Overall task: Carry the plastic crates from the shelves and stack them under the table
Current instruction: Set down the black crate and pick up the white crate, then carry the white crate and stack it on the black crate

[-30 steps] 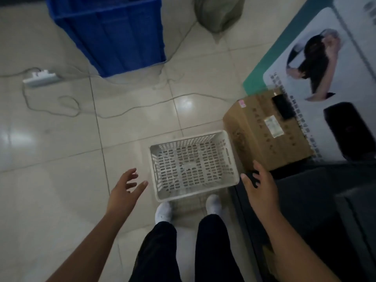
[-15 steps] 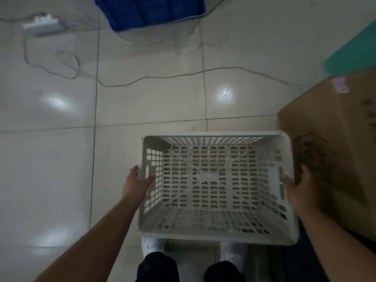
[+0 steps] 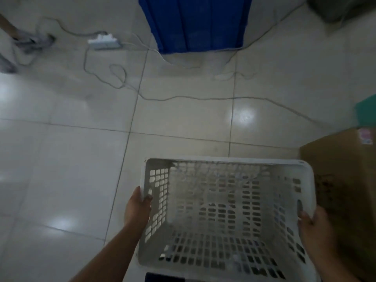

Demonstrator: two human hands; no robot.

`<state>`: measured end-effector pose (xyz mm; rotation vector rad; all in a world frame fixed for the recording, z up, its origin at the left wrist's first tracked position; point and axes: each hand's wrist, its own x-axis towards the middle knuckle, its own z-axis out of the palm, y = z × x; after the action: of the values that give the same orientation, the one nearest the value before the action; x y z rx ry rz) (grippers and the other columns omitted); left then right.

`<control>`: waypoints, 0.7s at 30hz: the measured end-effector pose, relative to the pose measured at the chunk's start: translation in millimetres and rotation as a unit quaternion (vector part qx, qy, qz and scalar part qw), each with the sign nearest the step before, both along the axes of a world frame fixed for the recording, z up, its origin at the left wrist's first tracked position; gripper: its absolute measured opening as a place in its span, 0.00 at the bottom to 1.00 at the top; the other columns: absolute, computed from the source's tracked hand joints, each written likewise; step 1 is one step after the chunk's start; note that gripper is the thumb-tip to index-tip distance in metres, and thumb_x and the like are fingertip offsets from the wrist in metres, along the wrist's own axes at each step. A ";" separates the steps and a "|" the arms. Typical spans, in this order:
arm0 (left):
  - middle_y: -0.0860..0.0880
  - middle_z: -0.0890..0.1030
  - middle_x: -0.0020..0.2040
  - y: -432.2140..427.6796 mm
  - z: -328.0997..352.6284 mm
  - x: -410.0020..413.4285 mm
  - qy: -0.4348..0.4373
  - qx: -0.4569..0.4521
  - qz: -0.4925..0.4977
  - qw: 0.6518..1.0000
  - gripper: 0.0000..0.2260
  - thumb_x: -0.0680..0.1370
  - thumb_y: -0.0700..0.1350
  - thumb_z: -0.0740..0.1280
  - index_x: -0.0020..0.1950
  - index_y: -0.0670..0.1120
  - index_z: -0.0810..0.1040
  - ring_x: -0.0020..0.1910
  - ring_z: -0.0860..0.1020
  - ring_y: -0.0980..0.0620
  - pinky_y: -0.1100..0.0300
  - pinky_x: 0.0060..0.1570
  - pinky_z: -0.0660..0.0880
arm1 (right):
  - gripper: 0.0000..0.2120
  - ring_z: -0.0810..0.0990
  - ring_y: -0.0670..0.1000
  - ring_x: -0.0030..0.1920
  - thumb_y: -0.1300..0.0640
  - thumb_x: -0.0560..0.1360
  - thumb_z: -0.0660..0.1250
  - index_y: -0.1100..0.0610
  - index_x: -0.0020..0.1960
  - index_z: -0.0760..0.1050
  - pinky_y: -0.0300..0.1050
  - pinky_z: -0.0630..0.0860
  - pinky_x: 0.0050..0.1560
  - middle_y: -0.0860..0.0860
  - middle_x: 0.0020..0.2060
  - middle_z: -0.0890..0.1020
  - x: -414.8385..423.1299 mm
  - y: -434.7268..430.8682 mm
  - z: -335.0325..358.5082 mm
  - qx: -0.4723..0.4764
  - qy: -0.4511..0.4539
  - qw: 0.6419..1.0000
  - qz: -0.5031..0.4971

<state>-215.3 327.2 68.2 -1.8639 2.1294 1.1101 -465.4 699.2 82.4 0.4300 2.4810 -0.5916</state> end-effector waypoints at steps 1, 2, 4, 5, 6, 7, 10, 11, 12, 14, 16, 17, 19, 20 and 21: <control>0.52 0.82 0.33 -2.5 23.8 11.2 0.003 -0.004 0.022 1.000 0.02 0.77 0.44 0.67 0.46 0.51 0.75 0.28 0.81 0.54 0.51 0.32 0.79 | 0.15 0.76 0.70 0.57 0.58 0.81 0.61 0.66 0.64 0.69 0.57 0.71 0.52 0.68 0.58 0.77 -1.1 -7.1 19.4 -0.007 0.005 1.000 0.007; 0.52 0.82 0.31 -5.4 49.8 22.7 0.003 -0.008 0.043 0.999 0.03 0.77 0.45 0.68 0.44 0.51 0.76 0.26 0.81 0.54 0.52 0.31 0.78 | 0.16 0.76 0.70 0.56 0.58 0.81 0.62 0.68 0.63 0.70 0.57 0.70 0.52 0.70 0.57 0.77 -2.2 -15.1 38.7 -0.016 0.010 1.000 0.009; 0.55 0.82 0.31 -11.7 106.9 46.4 0.007 -0.021 0.068 0.997 0.04 0.76 0.45 0.69 0.42 0.49 0.77 0.25 0.80 0.55 0.53 0.32 0.77 | 0.14 0.77 0.70 0.52 0.61 0.80 0.63 0.69 0.61 0.71 0.56 0.69 0.48 0.71 0.53 0.78 -1.6 -34.9 81.7 -0.041 0.023 0.999 0.023; 0.57 0.82 0.31 -15.7 138.0 58.0 0.010 -0.031 0.078 0.996 0.04 0.76 0.45 0.69 0.41 0.49 0.77 0.25 0.80 0.56 0.53 0.33 0.77 | 0.12 0.78 0.69 0.49 0.62 0.79 0.64 0.68 0.59 0.73 0.55 0.68 0.43 0.70 0.50 0.79 -0.4 -46.9 106.2 -0.059 0.032 0.997 0.043; 0.58 0.82 0.32 -20.4 170.0 69.6 0.013 -0.042 0.088 0.995 0.04 0.76 0.45 0.70 0.41 0.50 0.78 0.24 0.80 0.56 0.54 0.33 0.77 | 0.09 0.79 0.67 0.46 0.63 0.79 0.64 0.66 0.57 0.74 0.54 0.67 0.40 0.68 0.47 0.79 0.5 -59.2 131.9 -0.080 0.037 0.994 0.068; 0.57 0.82 0.31 -25.7 200.9 82.0 0.015 -0.050 0.101 0.993 0.04 0.76 0.44 0.70 0.41 0.49 0.78 0.24 0.80 0.56 0.54 0.33 0.77 | 0.07 0.79 0.66 0.44 0.62 0.79 0.64 0.63 0.55 0.74 0.55 0.67 0.39 0.67 0.44 0.79 2.4 -71.1 158.6 -0.099 0.039 0.990 0.094; 0.50 0.82 0.28 -40.9 288.9 122.3 0.030 -0.075 0.143 0.986 0.04 0.75 0.43 0.71 0.40 0.47 0.79 0.24 0.81 0.52 0.52 0.33 0.78 | 0.07 0.82 0.65 0.41 0.57 0.78 0.64 0.54 0.56 0.73 0.56 0.75 0.38 0.62 0.41 0.82 10.4 -110.6 238.6 -0.128 0.055 0.975 0.175; 0.49 0.82 0.27 -47.4 317.4 135.4 0.040 -0.086 0.157 0.983 0.04 0.75 0.43 0.71 0.40 0.46 0.80 0.24 0.81 0.51 0.52 0.33 0.79 | 0.07 0.82 0.64 0.41 0.55 0.78 0.64 0.53 0.56 0.73 0.57 0.77 0.38 0.60 0.41 0.82 14.6 -126.1 265.5 -0.140 0.063 0.969 0.195; 0.49 0.81 0.27 -52.4 344.5 149.3 0.052 -0.094 0.169 0.980 0.04 0.75 0.43 0.72 0.40 0.46 0.80 0.24 0.81 0.50 0.53 0.32 0.78 | 0.08 0.83 0.64 0.40 0.54 0.78 0.64 0.53 0.56 0.72 0.56 0.77 0.38 0.59 0.41 0.82 20.0 -140.5 292.3 -0.145 0.072 0.962 0.219; 0.49 0.81 0.26 -58.2 394.9 177.6 0.084 -0.117 0.189 0.971 0.04 0.75 0.42 0.72 0.41 0.48 0.80 0.23 0.80 0.51 0.58 0.27 0.75 | 0.07 0.83 0.60 0.38 0.52 0.77 0.65 0.52 0.54 0.73 0.51 0.77 0.37 0.55 0.38 0.83 33.8 -166.8 345.5 -0.150 0.101 0.946 0.269; 0.49 0.81 0.26 -60.4 441.4 212.9 0.110 -0.139 0.218 0.960 0.04 0.75 0.41 0.72 0.42 0.49 0.81 0.23 0.80 0.52 0.61 0.22 0.72 | 0.06 0.83 0.58 0.38 0.53 0.77 0.66 0.51 0.53 0.74 0.50 0.77 0.39 0.54 0.37 0.83 53.6 -193.2 397.9 -0.170 0.122 0.929 0.307; 0.48 0.82 0.27 -61.7 462.6 231.9 0.122 -0.146 0.235 0.953 0.04 0.75 0.40 0.71 0.43 0.49 0.81 0.23 0.80 0.52 0.62 0.22 0.71 | 0.05 0.83 0.58 0.38 0.54 0.77 0.66 0.52 0.52 0.75 0.51 0.77 0.40 0.54 0.37 0.84 64.8 -206.8 421.6 -0.179 0.127 0.920 0.325; 0.47 0.82 0.28 -63.0 500.7 273.8 0.144 -0.158 0.268 0.939 0.04 0.75 0.39 0.71 0.44 0.48 0.81 0.24 0.81 0.50 0.61 0.23 0.72 | 0.06 0.82 0.58 0.39 0.53 0.78 0.65 0.55 0.51 0.75 0.49 0.76 0.40 0.55 0.38 0.84 92.3 -234.0 467.9 -0.189 0.132 0.901 0.367; 0.46 0.82 0.28 -63.5 517.6 296.9 0.154 -0.161 0.284 0.933 0.04 0.75 0.38 0.71 0.44 0.47 0.81 0.23 0.80 0.49 0.61 0.22 0.72 | 0.06 0.82 0.57 0.39 0.53 0.78 0.64 0.55 0.50 0.74 0.47 0.75 0.39 0.55 0.38 0.83 108.7 -247.5 490.8 -0.193 0.136 0.891 0.387; 0.45 0.82 0.29 -65.0 533.4 320.2 0.163 -0.163 0.298 0.926 0.04 0.75 0.37 0.71 0.43 0.46 0.81 0.23 0.80 0.48 0.61 0.21 0.72 | 0.05 0.82 0.56 0.38 0.53 0.78 0.64 0.54 0.47 0.73 0.46 0.75 0.38 0.54 0.36 0.82 125.6 -261.0 512.3 -0.205 0.143 0.880 0.403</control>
<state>104.9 262.1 601.6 -2.7892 2.0511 1.3030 -339.8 438.2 594.7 -0.8768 2.3953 -0.8110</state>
